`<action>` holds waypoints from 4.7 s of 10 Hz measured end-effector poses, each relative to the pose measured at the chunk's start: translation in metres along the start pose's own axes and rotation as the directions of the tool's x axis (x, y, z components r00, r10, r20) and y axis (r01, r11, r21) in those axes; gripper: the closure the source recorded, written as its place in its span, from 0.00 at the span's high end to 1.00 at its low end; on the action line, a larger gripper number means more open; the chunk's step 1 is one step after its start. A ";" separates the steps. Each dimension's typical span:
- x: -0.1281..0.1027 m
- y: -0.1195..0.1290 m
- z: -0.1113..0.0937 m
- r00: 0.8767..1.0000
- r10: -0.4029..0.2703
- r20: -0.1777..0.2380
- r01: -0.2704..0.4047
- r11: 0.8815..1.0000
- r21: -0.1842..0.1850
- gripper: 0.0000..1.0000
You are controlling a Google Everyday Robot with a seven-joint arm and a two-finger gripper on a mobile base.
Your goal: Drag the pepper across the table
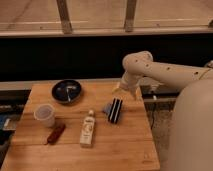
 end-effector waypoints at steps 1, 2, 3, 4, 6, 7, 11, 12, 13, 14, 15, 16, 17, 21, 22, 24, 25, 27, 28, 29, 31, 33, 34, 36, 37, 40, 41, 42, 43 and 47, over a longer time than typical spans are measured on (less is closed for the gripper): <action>0.000 0.000 0.000 1.000 0.000 0.000 0.000 1.000 0.000 0.75; 0.000 0.000 0.000 1.000 0.000 0.000 0.000 1.000 0.000 0.75; 0.000 0.000 0.000 1.000 0.000 0.000 0.000 1.000 0.000 0.75; 0.000 0.000 0.000 1.000 0.000 0.000 0.000 1.000 0.000 0.75; 0.000 0.000 0.000 1.000 0.000 0.000 0.000 1.000 0.000 0.75; 0.000 0.000 0.000 1.000 0.000 0.000 0.000 1.000 0.000 0.75; 0.000 0.000 0.000 1.000 0.000 0.000 0.000 1.000 0.000 0.75; 0.000 0.000 0.000 1.000 0.000 0.000 0.000 1.000 0.000 0.75; 0.000 0.000 0.000 1.000 0.000 0.000 0.000 1.000 0.000 0.75; 0.000 0.000 0.000 1.000 0.000 0.000 0.000 1.000 0.000 0.75; 0.000 0.000 0.000 1.000 0.000 0.000 0.000 1.000 0.000 0.75; 0.000 0.000 0.000 1.000 0.001 -0.001 -0.001 1.000 0.000 0.75; 0.001 0.000 0.002 1.000 -0.010 -0.001 0.010 1.000 -0.001 0.75; 0.016 0.046 0.011 0.992 -0.126 -0.016 0.126 0.992 -0.024 0.75; 0.027 0.065 0.014 0.985 -0.172 -0.021 0.171 0.985 -0.033 0.75; 0.047 0.092 0.016 0.972 -0.234 -0.026 0.232 0.971 -0.051 0.75; 0.057 0.109 0.018 0.964 -0.263 -0.031 0.260 0.964 -0.059 0.75; 0.089 0.149 0.021 0.939 -0.340 -0.040 0.337 0.939 -0.067 0.75; 0.102 0.164 0.022 0.928 -0.371 -0.043 0.367 0.927 -0.073 0.75; 0.120 0.185 0.024 0.908 -0.416 -0.046 0.412 0.908 -0.081 0.75; 0.126 0.191 0.025 0.899 -0.434 -0.048 0.430 0.899 -0.080 0.75; 0.126 0.191 0.024 0.900 -0.433 -0.047 0.429 0.900 -0.081 0.75; 0.127 0.193 0.024 0.899 -0.436 -0.047 0.432 0.898 -0.084 0.75; 0.129 0.194 0.028 0.890 -0.452 -0.061 0.447 0.891 -0.078 0.75; 0.136 0.205 0.035 0.871 -0.485 -0.078 0.480 0.874 -0.082 0.75; 0.182 0.254 0.060 0.799 -0.586 -0.133 0.577 0.810 -0.102 0.75; 0.199 0.268 0.068 0.776 -0.612 -0.150 0.602 0.791 -0.112 0.75; 0.220 0.280 0.076 0.749 -0.640 -0.172 0.627 0.768 -0.129 0.75; 0.235 0.287 0.080 0.728 -0.660 -0.186 0.645 0.751 -0.144 0.75; 0.233 0.286 0.080 0.727 -0.661 -0.185 0.645 0.750 -0.143 0.75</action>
